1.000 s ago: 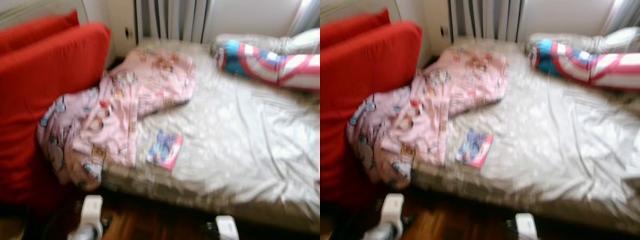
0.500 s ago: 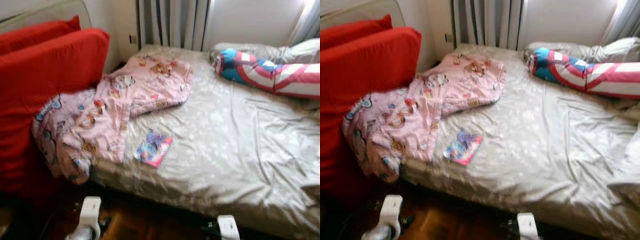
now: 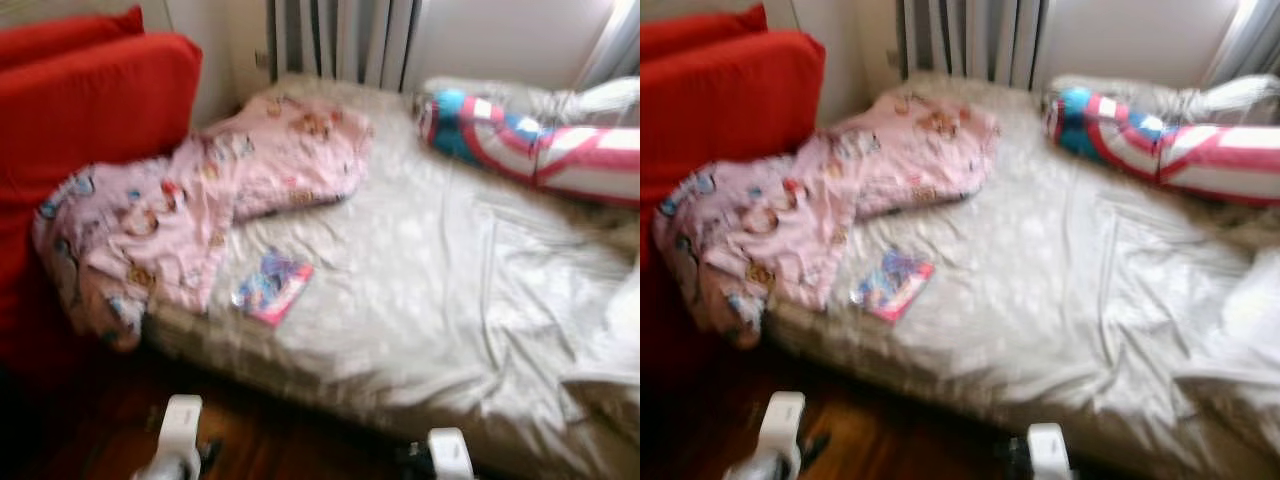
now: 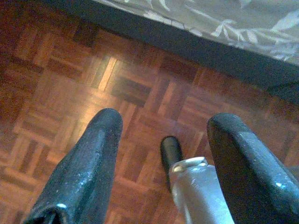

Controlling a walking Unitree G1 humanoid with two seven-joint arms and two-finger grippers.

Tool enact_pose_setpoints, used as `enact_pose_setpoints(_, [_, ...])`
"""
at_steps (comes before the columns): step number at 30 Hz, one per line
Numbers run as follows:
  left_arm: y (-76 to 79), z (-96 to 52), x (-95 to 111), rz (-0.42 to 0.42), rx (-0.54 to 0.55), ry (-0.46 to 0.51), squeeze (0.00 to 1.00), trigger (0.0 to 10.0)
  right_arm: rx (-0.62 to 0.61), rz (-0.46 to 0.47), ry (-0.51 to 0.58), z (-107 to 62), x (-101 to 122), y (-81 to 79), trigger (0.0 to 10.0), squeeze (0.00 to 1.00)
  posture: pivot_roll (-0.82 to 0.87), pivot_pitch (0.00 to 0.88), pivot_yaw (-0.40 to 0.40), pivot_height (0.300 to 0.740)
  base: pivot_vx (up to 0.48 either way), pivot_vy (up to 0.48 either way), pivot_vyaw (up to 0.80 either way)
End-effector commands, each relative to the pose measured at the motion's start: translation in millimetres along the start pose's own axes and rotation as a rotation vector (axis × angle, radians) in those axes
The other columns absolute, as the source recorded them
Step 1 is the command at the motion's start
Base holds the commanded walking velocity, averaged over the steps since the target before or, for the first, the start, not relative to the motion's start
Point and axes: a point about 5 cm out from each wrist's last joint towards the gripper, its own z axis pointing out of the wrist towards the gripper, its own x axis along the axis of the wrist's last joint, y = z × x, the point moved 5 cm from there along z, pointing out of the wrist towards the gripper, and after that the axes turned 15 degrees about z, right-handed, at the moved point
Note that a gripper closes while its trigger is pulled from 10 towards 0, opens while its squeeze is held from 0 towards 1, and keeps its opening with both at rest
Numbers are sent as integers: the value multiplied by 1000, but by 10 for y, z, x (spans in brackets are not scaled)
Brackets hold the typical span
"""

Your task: Clean up the room

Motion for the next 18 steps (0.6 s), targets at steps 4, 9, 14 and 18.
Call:
enact_pose_setpoints(4, [34, 8, 19, 9, -11, 1, 0, 10000, -25, -3, -12, -18, -41, 94, 10000, 0, -62, 42, -34, 740, 0, -273, 0])
enact_pose_setpoints(9, [32, 4, 5, 8, -10, 0, 0, 10000, -26, -15, -20, -19, -59, 95, 10000, 0, -63, 31, -36, 740, 0, -272, 0])
enact_pose_setpoints(14, [36, 2, -5, 8, -10, -2, 0, 10000, -33, -11, -22, -21, -70, 103, 10000, 0, -65, 21, -37, 740, 0, -271, 0])
enact_pose_setpoints(18, [42, 1, -11, 7, -11, -4, 0, 10000, -37, -6, -25, -23, -79, 111, 10000, 0, -70, 3, -35, 740, 0, -272, -105])
